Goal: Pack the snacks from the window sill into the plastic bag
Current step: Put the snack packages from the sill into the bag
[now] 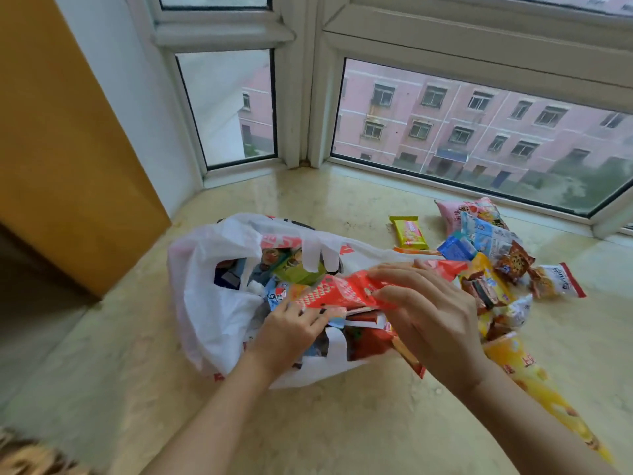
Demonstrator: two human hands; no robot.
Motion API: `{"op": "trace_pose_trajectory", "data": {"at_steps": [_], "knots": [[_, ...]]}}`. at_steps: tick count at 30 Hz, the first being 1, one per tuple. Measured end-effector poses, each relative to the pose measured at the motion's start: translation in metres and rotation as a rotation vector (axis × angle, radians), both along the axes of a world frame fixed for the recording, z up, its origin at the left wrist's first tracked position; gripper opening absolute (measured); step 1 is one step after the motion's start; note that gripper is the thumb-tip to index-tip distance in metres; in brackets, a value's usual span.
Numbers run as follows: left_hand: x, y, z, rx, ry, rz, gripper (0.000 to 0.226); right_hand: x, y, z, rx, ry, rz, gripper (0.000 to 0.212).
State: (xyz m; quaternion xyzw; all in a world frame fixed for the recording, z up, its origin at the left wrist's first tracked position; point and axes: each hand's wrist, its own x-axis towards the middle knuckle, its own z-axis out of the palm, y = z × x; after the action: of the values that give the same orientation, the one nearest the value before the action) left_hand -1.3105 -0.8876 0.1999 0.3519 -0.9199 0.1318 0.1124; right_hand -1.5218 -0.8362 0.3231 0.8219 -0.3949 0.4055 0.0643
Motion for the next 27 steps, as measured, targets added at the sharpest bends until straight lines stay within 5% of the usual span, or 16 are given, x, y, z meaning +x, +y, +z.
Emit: {"op": "trace_pose_trajectory", "data": {"at_steps": [2,6,11,17,24,27], "knots": [[0.013,-0.001,-0.01,0.06,-0.016,-0.009,0.066,0.01,-0.004,0.001,0.015,-0.05,0.059,0.004],[0.05,-0.008,-0.012,0.074,-0.097,0.116,0.039,0.029,-0.011,-0.019,0.052,-0.172,0.076,0.018],[0.078,-0.017,-0.005,0.08,-0.182,0.297,0.066,0.026,-0.016,-0.085,0.196,-0.092,-0.063,0.007],[0.074,-0.019,0.008,-0.034,-0.023,0.259,0.058,0.011,-0.018,-0.121,0.323,0.223,-0.174,0.032],[0.026,-0.012,0.028,-0.102,0.137,0.195,0.05,0.027,-0.044,-0.123,0.615,0.166,-0.265,0.06],[0.005,-0.004,0.035,-0.043,0.123,0.191,0.059,0.013,-0.033,-0.119,0.55,0.23,-0.298,0.069]]}}
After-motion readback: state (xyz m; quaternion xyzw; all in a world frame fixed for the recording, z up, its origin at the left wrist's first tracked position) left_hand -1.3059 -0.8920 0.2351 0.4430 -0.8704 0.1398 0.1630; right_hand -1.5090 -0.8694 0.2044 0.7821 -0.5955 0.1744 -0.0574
